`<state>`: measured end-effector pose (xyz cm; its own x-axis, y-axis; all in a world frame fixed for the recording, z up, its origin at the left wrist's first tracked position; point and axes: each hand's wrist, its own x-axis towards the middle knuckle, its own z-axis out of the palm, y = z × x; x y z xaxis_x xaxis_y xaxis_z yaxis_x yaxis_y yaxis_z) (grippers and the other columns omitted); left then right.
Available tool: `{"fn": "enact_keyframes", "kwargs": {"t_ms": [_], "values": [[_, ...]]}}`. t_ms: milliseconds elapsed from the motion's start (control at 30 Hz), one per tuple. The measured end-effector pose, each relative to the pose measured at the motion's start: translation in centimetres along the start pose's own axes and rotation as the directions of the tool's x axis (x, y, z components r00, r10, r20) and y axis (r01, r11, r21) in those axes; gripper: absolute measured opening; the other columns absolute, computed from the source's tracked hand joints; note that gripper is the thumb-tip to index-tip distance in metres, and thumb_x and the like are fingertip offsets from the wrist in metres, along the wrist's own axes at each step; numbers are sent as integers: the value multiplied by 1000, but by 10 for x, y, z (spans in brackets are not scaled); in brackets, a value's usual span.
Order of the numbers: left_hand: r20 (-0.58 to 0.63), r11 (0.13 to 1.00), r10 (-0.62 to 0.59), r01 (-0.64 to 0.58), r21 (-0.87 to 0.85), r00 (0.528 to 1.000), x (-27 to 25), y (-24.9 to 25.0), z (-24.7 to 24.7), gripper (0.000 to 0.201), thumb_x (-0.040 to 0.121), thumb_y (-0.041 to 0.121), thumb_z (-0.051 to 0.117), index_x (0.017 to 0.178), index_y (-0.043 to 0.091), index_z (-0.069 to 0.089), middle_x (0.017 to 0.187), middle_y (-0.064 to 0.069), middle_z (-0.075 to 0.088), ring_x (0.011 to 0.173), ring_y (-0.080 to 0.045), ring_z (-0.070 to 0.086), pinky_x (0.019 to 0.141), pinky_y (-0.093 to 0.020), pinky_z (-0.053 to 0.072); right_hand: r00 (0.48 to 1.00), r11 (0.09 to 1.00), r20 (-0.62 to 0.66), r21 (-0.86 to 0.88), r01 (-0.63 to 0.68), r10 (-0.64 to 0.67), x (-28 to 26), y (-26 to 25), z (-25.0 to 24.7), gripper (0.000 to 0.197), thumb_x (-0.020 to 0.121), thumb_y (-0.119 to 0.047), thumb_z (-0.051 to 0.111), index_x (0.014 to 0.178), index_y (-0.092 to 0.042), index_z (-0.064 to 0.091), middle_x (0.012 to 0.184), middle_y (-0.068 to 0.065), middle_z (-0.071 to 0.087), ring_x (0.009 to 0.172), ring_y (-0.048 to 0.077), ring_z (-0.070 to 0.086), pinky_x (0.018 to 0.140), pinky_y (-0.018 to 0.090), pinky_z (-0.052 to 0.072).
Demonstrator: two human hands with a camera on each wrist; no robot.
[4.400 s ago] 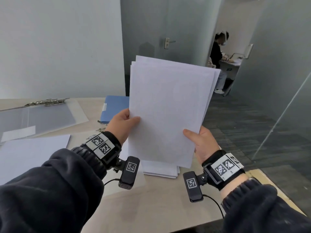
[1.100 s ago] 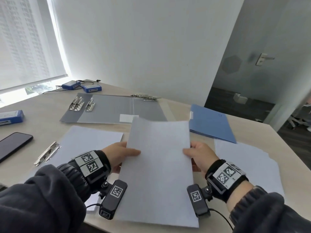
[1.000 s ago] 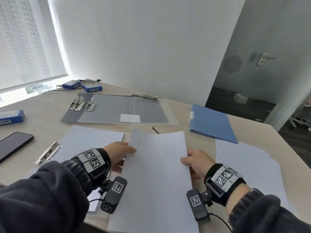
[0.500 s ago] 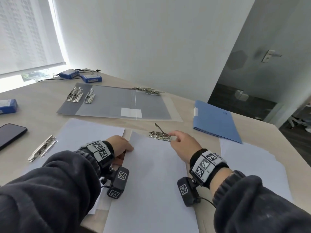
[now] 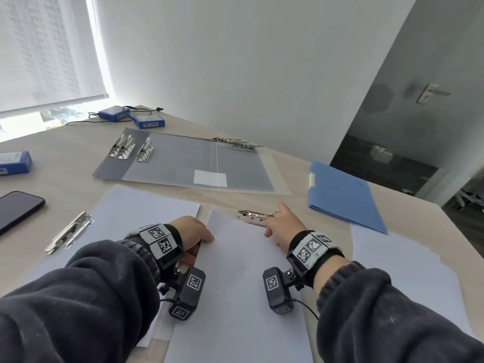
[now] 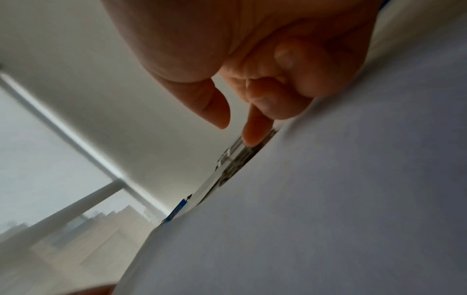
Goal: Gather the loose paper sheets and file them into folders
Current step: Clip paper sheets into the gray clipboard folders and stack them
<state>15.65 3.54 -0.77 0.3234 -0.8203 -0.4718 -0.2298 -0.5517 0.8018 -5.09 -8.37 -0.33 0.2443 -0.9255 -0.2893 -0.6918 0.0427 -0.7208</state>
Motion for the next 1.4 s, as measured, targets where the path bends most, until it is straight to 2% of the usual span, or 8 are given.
{"fn": "enact_keyframes", "kwargs": {"t_ms": [133, 300, 567, 700, 833, 933, 1067, 1400], "values": [[14, 1000, -7, 8, -18, 1000, 0, 1, 0, 1, 90, 2, 64, 89, 0, 64, 71, -14, 67, 44, -21, 64, 40, -25, 50, 996, 994, -57, 93, -63, 68, -2, 23, -16, 69, 96, -23, 54, 158, -25, 23, 93, 7, 64, 60, 14, 52, 39, 19, 36], [34, 997, -48, 50, -56, 998, 4, -1, -2, 10, 90, 1, 64, 100, -3, 63, 71, -17, 66, 50, -27, 64, 49, -42, 57, 993, 987, -72, 140, -85, 95, -8, 37, -20, 89, 66, -49, 61, 150, -36, 34, 112, -1, 56, 87, 21, 57, 69, 30, 46], [-6, 994, -100, 100, -34, 995, 9, 14, 4, 8, 92, 2, 62, 100, -2, 62, 82, -18, 66, 65, -30, 66, 62, -40, 59, 987, 944, -79, 310, -109, 140, -8, 51, -27, 53, 85, -28, 59, 137, -26, 51, 125, 6, 61, 91, 23, 67, 58, 33, 54], [-89, 979, -76, 91, 180, 993, 10, 25, 7, 11, 94, 12, 64, 89, 5, 59, 72, -6, 60, 55, -17, 56, 33, -18, 42, 987, 934, -93, 346, -93, 133, -9, 53, -27, 43, 88, -25, 59, 130, -26, 56, 115, 7, 64, 97, 26, 68, 67, 39, 59], [-107, 959, -87, 112, 259, 990, 11, 30, 10, 23, 96, 15, 62, 76, 7, 54, 68, -4, 56, 52, -14, 52, 27, -16, 35, 986, 937, -114, 341, -79, 125, -8, 54, -29, 32, 90, -26, 59, 122, -28, 57, 112, 12, 66, 96, 27, 69, 76, 47, 60], [-118, 956, -82, 111, 273, 990, 15, 33, 11, 23, 97, 18, 61, 78, 9, 53, 75, -3, 57, 59, -15, 54, 39, -18, 43, 984, 940, -132, 333, -71, 121, -7, 54, -29, 27, 91, -26, 59, 118, -30, 57, 108, 9, 67, 94, 26, 68, 79, 48, 60], [-118, 956, -32, 65, 288, 993, 18, 35, 12, 21, 94, 16, 63, 109, 2, 63, 108, -13, 70, 91, -29, 68, 84, -37, 57, 984, 933, -129, 352, -73, 125, -8, 54, -31, 28, 91, -25, 59, 119, -29, 58, 108, 7, 67, 104, 29, 68, 79, 46, 60], [-146, 999, 16, -8, 53, 989, 8, 38, 2, 17, 94, 4, 48, 107, 6, 59, 101, -12, 62, 84, -26, 65, 77, -48, 60, 988, 888, -92, 454, -67, 122, -13, 56, -34, 27, 90, -25, 60, 118, -28, 60, 108, 2, 69, 101, 20, 67, 71, 36, 55]]}}
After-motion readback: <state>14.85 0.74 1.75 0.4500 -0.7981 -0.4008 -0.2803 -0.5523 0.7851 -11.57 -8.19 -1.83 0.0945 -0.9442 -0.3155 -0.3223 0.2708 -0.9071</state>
